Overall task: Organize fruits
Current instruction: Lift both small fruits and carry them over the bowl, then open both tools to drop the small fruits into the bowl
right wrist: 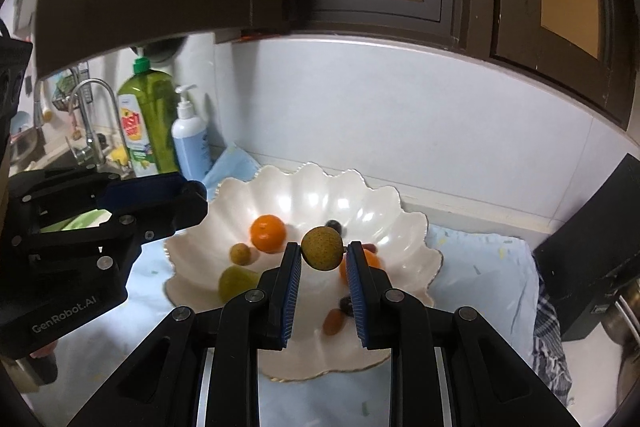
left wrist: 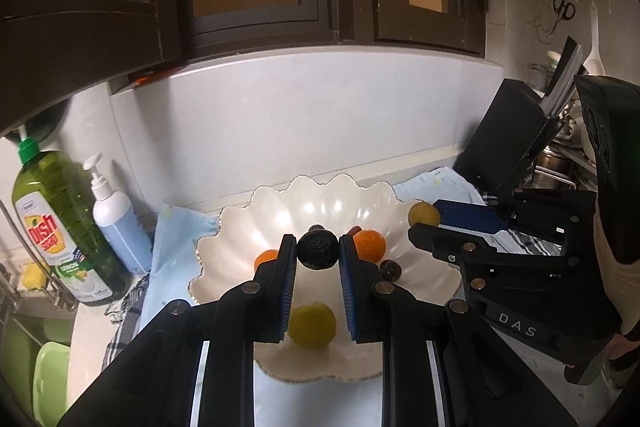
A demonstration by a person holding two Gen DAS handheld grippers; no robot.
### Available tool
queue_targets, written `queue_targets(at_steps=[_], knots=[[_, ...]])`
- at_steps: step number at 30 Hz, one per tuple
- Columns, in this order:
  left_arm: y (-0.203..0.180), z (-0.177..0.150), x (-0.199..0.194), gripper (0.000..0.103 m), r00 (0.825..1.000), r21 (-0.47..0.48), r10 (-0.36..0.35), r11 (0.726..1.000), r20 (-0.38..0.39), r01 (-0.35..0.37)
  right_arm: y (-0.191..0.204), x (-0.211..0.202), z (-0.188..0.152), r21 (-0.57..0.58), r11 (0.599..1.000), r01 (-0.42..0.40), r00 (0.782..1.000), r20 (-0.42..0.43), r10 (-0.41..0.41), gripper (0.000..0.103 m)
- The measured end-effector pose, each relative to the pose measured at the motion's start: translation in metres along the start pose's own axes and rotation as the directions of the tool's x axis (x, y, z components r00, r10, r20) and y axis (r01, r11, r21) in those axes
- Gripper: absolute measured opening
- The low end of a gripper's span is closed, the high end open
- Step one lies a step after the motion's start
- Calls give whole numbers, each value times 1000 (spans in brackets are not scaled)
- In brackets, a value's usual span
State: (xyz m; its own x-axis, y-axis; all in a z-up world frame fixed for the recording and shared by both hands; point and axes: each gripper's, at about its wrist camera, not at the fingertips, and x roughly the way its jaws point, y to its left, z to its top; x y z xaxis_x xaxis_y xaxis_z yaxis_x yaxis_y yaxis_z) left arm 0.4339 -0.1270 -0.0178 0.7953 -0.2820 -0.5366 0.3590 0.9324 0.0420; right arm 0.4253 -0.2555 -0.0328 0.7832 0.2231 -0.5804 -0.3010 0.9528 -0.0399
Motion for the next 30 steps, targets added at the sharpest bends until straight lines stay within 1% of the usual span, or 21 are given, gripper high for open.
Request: queue_targets(at_steps=[9,15,21,23,24,25,26,27,30], knots=[[1,10,47,22,997,-15,-18,1000,-73,17,-19,31,2,20,999,25,998,-62,-23,25],[0,8,75,22,990,-20,-27,1000,-137,24,-30,50,-4,42,999,33,993,-111,-28,25],[-1,-1,95,23,982,-2,-11,1000,-188,11,-39,64,-10,63,997,44,988,-149,-34,25],[-2,-5,101,27,978,10,-6,1000,-208,8,-41,67,-11,70,996,49,987,-156,-38,26],[-2,-7,103,38,977,9,-4,1000,-215,6,-42,68,-11,72,996,53,986,-159,-40,27],[-2,-8,104,46,976,6,-2,1000,-216,3,-43,69,-12,75,996,58,986,-162,-45,33],[-1,-8,104,46,977,3,4,1000,-214,-3,-44,69,-12,77,995,62,985,-164,-49,39],[-1,-9,104,47,977,2,12,1000,-212,-12,-45,69,-12,80,994,72,985,-162,-59,48],[6,-9,101,55,976,-8,53,998,-213,-56,-46,66,-12,78,992,101,984,-154,-88,50]])
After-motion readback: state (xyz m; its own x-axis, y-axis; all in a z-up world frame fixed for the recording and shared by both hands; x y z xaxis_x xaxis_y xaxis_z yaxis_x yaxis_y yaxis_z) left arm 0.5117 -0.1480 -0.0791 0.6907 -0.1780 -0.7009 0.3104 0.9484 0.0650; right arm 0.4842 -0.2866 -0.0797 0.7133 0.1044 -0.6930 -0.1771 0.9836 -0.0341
